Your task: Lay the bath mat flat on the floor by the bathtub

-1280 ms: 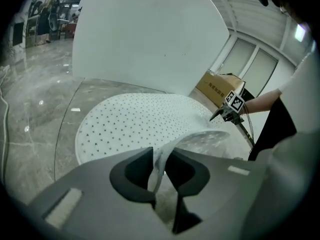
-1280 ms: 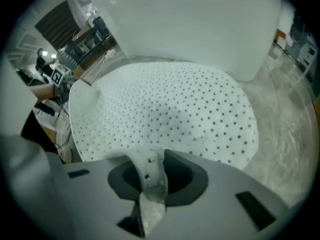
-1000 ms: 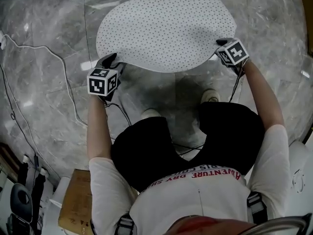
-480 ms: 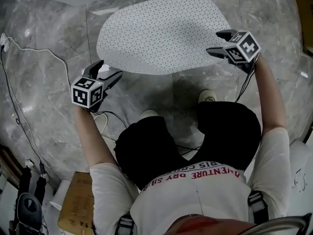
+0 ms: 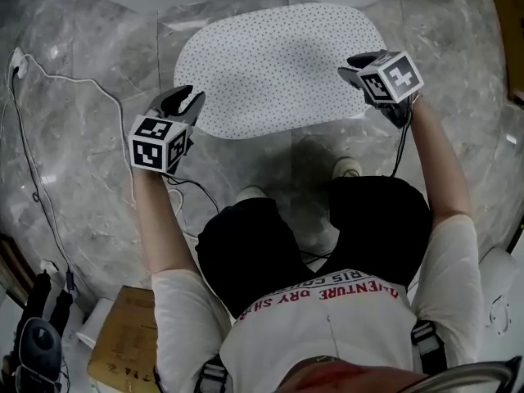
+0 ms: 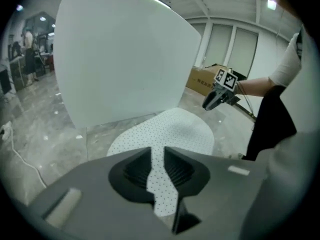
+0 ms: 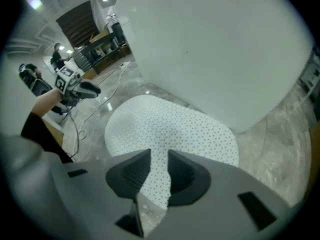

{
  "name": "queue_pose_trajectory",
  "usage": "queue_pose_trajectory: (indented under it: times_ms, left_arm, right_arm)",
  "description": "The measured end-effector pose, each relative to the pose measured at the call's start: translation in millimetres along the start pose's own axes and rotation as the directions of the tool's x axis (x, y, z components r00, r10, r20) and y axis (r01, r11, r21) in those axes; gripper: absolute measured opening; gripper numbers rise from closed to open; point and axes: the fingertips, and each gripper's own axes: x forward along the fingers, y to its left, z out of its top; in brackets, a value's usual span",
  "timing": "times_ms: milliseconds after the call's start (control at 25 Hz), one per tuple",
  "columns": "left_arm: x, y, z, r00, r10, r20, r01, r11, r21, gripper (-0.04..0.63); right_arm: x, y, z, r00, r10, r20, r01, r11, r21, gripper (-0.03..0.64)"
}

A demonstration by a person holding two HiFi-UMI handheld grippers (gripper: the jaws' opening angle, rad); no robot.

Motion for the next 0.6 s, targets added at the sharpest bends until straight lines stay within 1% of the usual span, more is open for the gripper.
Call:
queue_pose_trajectory:
  times_ms: [40,80,120,240,320,400,520,600]
  left_arm:
    - [3.2,2.9,4.2,0.999,0.038,0.016,-0.038,0.999,-0.002,0.027]
    - [6.6,4.4,8.7,0.998,0.059,0.037,-0.059,0.998,-0.010,0.011]
    - [9.9,4.3,13.7,0.996,0.064,0.065,-0.063,0.998,-0.022,0.011]
    - [18.5,2.2,26.8,0.985,0.073,0.157,-0.064,0.996,-0.065,0.011]
    - [25.0,1.5,30.6,0.977,0.099,0.187,-0.082,0.992,-0.096,0.011]
    - [30.4,0.5,33.1,0.971,0.116,0.209,-0.089,0.987,-0.136,0.011]
    - [37.8,-2.5,39.7,0.962,0.125,0.242,-0.085,0.982,-0.171,0.011]
    - [44.8,-3.1,41.6,0.959,0.141,0.247,-0.096,0.978,-0.183,0.011]
  right_arm:
    - [-1.6,-7.1,2.0,0.999,-0.037,0.024,0.037,0.999,0.035,0.074]
    - [-3.9,-13.3,3.7,0.996,-0.071,0.048,0.068,0.996,0.062,0.042]
    - [-6.1,-18.5,5.3,0.993,-0.097,0.072,0.091,0.993,0.078,0.009]
    - [-9.8,-38.9,5.5,0.976,-0.174,0.132,0.160,0.981,0.106,0.009]
    - [-10.8,-66.3,-3.0,0.956,-0.250,0.153,0.229,0.962,0.146,0.009]
    - [-9.0,-99.7,-18.0,0.937,-0.314,0.153,0.281,0.938,0.203,0.009]
    - [-5.5,-144.5,-37.1,0.923,-0.358,0.137,0.312,0.909,0.276,0.009]
    - [-1.6,-163.7,-44.7,0.921,-0.365,0.135,0.314,0.901,0.299,0.009]
